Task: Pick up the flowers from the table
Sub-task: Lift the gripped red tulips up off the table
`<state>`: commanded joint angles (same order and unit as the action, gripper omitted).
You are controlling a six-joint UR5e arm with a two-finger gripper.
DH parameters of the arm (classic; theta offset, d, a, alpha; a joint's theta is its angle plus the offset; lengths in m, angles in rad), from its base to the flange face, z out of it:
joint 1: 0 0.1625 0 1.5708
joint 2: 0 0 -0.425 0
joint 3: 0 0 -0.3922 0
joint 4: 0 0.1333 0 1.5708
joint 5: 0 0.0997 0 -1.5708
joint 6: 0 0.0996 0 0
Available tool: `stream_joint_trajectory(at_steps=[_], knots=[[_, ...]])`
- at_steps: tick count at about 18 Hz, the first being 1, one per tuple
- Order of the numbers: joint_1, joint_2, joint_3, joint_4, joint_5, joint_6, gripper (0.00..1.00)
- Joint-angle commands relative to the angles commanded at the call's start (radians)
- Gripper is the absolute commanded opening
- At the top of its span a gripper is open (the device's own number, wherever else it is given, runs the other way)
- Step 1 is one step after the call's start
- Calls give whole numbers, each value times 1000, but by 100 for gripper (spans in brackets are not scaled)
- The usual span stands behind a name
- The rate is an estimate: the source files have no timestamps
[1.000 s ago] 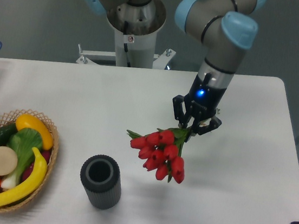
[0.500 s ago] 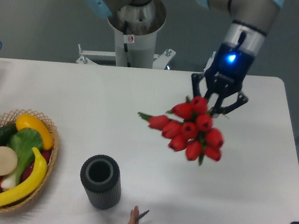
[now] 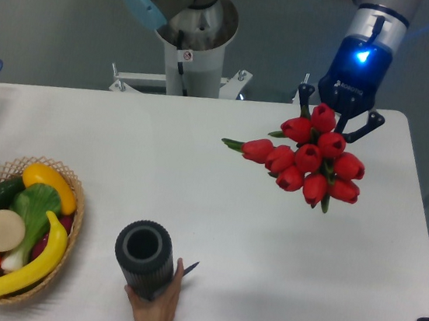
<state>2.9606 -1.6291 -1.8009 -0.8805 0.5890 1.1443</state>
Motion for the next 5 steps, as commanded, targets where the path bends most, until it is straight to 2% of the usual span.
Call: stream_joint_trajectory(at_steps=[5], knots=[[5, -2, 0, 0, -2, 2, 25]])
